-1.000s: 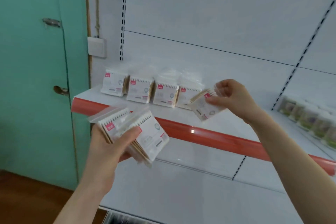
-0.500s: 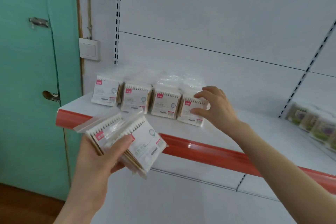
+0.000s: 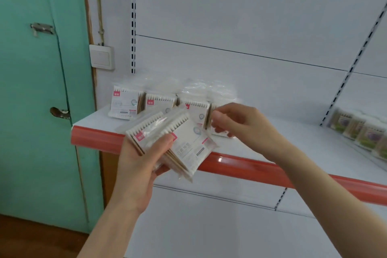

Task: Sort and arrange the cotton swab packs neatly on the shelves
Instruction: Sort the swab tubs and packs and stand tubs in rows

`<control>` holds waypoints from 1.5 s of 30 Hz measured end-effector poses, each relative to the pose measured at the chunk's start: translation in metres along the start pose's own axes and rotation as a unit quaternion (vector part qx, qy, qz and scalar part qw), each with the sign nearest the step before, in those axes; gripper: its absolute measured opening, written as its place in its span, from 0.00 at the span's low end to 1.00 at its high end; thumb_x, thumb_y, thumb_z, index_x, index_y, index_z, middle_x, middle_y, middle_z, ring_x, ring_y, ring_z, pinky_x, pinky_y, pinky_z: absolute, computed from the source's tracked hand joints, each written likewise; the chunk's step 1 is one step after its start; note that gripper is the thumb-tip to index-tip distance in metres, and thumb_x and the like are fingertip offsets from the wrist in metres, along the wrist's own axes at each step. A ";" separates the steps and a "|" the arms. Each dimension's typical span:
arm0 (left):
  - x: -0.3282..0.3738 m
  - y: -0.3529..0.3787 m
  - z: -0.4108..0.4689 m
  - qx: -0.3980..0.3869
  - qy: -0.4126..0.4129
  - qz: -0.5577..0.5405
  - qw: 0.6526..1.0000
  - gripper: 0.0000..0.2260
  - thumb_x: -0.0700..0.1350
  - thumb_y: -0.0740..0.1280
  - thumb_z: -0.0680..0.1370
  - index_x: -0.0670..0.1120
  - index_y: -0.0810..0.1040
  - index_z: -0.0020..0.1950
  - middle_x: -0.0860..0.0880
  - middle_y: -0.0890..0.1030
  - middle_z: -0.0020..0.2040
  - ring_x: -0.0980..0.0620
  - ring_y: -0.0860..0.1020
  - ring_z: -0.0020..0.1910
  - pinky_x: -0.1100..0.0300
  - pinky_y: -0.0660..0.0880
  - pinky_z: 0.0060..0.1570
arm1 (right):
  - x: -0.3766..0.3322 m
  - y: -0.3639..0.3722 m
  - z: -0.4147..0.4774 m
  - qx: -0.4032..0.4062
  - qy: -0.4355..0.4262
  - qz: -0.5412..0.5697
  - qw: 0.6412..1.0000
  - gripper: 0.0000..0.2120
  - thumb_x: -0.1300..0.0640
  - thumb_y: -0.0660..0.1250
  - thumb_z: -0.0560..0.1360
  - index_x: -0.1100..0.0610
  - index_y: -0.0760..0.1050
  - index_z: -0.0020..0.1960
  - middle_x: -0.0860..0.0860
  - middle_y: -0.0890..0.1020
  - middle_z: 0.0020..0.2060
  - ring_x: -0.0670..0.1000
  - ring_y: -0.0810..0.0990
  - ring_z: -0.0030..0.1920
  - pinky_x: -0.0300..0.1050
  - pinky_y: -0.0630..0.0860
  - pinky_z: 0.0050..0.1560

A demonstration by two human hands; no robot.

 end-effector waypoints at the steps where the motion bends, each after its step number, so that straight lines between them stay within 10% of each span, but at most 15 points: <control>1: 0.000 0.002 0.000 -0.003 0.002 -0.004 1.000 0.32 0.45 0.77 0.59 0.52 0.73 0.62 0.48 0.83 0.52 0.47 0.83 0.49 0.55 0.79 0.36 | -0.003 0.006 -0.008 -0.043 0.025 0.015 0.999 0.21 0.35 0.64 0.63 0.48 0.77 0.47 0.48 0.84 0.39 0.44 0.82 0.40 0.41 0.76 0.44; 9: -0.004 0.012 -0.012 -0.046 -0.007 -0.008 0.999 0.35 0.58 0.81 0.51 0.53 0.78 0.55 0.47 0.83 0.51 0.46 0.83 0.48 0.54 0.79 0.35 | 0.009 0.016 -0.043 -0.027 0.111 0.094 0.989 0.07 0.53 0.71 0.70 0.55 0.79 0.45 0.56 0.83 0.38 0.48 0.78 0.39 0.42 0.75 0.41; 20: -0.014 0.020 -0.009 -0.034 0.002 0.028 0.999 0.32 0.37 0.79 0.59 0.41 0.73 0.61 0.45 0.83 0.50 0.47 0.83 0.45 0.58 0.78 0.32 | 0.041 -0.035 -0.063 0.082 0.161 0.155 0.971 0.06 0.63 0.73 0.67 0.59 0.76 0.41 0.56 0.82 0.40 0.52 0.81 0.40 0.45 0.78 0.48; 30: -0.006 0.049 0.020 -0.004 0.066 0.061 0.996 0.27 0.39 0.75 0.60 0.41 0.75 0.58 0.51 0.84 0.43 0.52 0.83 0.42 0.63 0.78 0.33 | 0.144 -0.112 0.039 0.168 0.214 0.174 0.946 0.08 0.65 0.68 0.73 0.60 0.71 0.38 0.56 0.78 0.41 0.50 0.78 0.40 0.39 0.77 0.45; 36: -0.002 0.056 0.029 0.044 0.086 0.069 0.993 0.26 0.43 0.75 0.58 0.45 0.75 0.55 0.52 0.84 0.43 0.50 0.83 0.45 0.63 0.79 0.34 | 0.182 -0.116 0.104 0.168 0.219 0.115 0.954 0.13 0.67 0.70 0.72 0.61 0.69 0.33 0.54 0.74 0.33 0.49 0.74 0.32 0.32 0.77 0.28; 40: -0.001 0.060 0.031 0.065 0.110 0.094 0.987 0.48 0.59 0.81 0.45 0.42 0.74 0.60 0.49 0.84 0.47 0.50 0.83 0.44 0.62 0.79 0.34 | 0.197 -0.109 0.135 0.151 0.207 0.069 0.964 0.16 0.67 0.72 0.70 0.60 0.66 0.30 0.54 0.75 0.33 0.55 0.77 0.36 0.40 0.80 0.37; 45: -0.003 0.065 0.033 0.065 0.112 0.099 0.987 0.47 0.61 0.81 0.44 0.42 0.75 0.59 0.48 0.84 0.46 0.50 0.84 0.43 0.62 0.79 0.33 | 0.205 -0.097 0.155 0.131 0.201 -0.009 0.971 0.17 0.63 0.74 0.68 0.58 0.68 0.28 0.59 0.79 0.37 0.55 0.77 0.39 0.55 0.78 0.53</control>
Point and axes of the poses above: each hand's wrist, its own z-axis towards the middle knuckle, its own y-axis out of the palm, x = y × z, the point moved 3 cm from there along z, towards the middle knuckle
